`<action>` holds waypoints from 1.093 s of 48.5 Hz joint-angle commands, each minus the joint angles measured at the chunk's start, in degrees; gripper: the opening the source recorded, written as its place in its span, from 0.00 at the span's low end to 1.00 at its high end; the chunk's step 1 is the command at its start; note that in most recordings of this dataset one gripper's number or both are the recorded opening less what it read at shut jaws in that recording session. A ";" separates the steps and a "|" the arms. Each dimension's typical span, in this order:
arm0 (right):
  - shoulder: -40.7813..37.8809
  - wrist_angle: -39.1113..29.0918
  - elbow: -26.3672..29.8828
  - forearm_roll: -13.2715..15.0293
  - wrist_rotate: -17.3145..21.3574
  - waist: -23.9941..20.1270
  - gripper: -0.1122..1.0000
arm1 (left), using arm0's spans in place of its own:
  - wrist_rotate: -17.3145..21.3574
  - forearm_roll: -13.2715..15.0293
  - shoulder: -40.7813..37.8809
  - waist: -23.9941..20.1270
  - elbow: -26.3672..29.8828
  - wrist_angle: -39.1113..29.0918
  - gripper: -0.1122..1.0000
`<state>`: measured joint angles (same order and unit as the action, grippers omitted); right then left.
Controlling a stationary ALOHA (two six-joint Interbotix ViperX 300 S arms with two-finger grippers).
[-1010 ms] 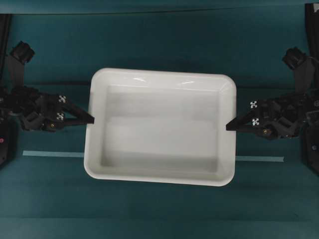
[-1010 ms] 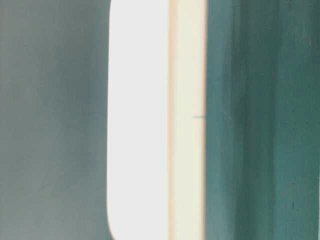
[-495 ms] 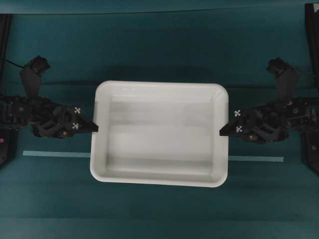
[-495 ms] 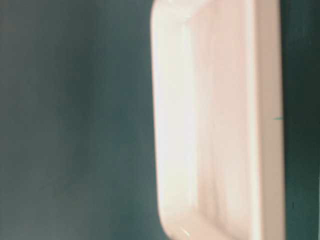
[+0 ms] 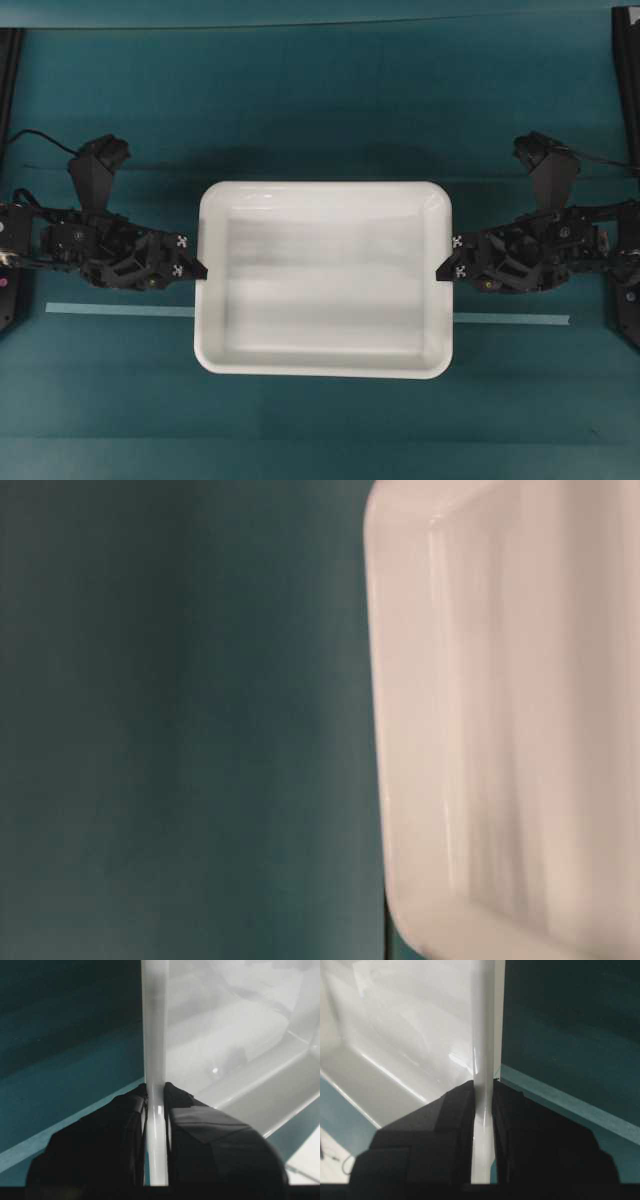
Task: Lift the white case with both hands.
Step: 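Lower the tray back onto the table with both grippers, then open both grippers to release the tray walls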
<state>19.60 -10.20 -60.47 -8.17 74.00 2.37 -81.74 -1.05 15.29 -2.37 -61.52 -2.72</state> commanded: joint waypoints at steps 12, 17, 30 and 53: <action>-5.10 0.35 -3.08 0.09 -0.44 0.00 0.19 | 0.09 -0.18 -4.66 -0.18 -1.14 0.35 0.14; -6.42 0.97 -3.25 0.09 -0.44 0.00 0.19 | 0.18 -0.18 -5.45 -0.44 -1.14 0.79 0.14; -10.46 1.23 -2.99 0.09 -0.44 0.00 0.19 | 0.18 -0.18 -7.47 -0.97 -1.23 0.79 0.14; -12.13 4.22 -2.90 0.09 -0.53 0.79 0.19 | 0.26 -0.18 -8.53 -1.23 -0.70 0.79 0.14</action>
<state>10.37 -6.06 -61.08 -8.35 74.00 2.99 -81.74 -0.97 9.76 -3.34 -61.00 -0.79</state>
